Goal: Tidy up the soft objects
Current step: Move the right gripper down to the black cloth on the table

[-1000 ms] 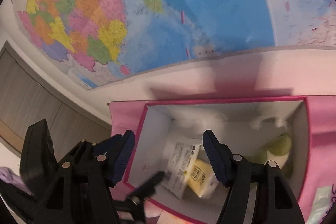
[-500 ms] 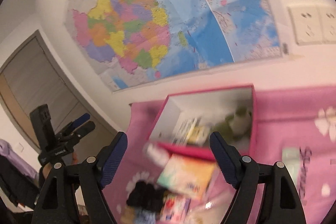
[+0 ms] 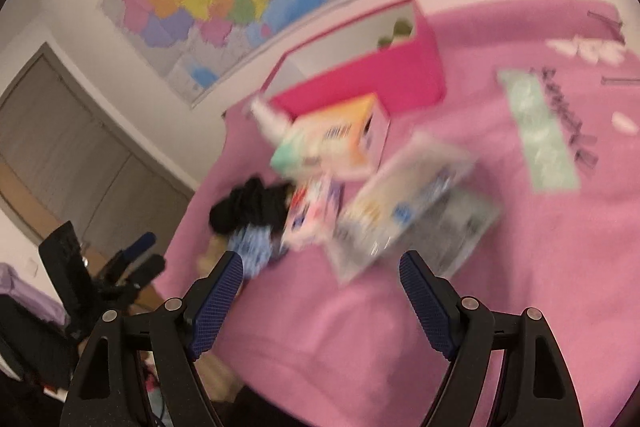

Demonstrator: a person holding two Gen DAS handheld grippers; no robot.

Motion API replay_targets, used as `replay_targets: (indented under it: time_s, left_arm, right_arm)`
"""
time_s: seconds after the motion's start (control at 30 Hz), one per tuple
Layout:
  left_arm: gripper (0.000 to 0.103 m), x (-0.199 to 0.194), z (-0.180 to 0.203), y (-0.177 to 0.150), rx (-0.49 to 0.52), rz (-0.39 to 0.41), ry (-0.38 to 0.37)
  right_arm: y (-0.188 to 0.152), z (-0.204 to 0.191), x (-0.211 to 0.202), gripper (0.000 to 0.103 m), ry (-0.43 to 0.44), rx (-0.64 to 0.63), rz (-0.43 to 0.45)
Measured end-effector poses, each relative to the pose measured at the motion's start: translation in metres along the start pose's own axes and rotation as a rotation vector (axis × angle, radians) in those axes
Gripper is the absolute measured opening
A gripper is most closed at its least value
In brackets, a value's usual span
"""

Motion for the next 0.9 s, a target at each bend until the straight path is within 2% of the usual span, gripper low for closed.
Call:
replay_targets:
  time_s: [0.17, 0.33, 0.57, 0.9]
  left_arm:
    - [0.103, 0.007, 0.008, -0.02, 0.008, -0.023, 0.013]
    - [0.103, 0.011, 0.008, -0.023, -0.011, -0.026, 0.018]
    - [0.103, 0.015, 0.003, -0.009, -0.014, -0.006, 0.007]
    - [0.103, 0.037, -0.004, 0.031, -0.013, 0.02, 0.008]
  right_arm:
    - [-0.017, -0.025, 0.015, 0.083, 0.03, -0.024, -0.032]
    - [-0.019, -0.057, 0.032, 0.083, 0.062, -0.082, -0.051]
    - [-0.007, -0.057, 0.039, 0.082, 0.04, -0.069, -0.041]
    - [0.027, -0.052, 0.062, 0.081, 0.032, -0.079, -0.038]
Point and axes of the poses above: each gripper's, at about its wrist camera, not at the fingertips, and x roughly the way its jaws point, z to its right, y to its top, the point moved 1 cm from there along x, roughly the way its jaws point, and after that the axes turned 8 degrees about -x, right-handed, at the moved point
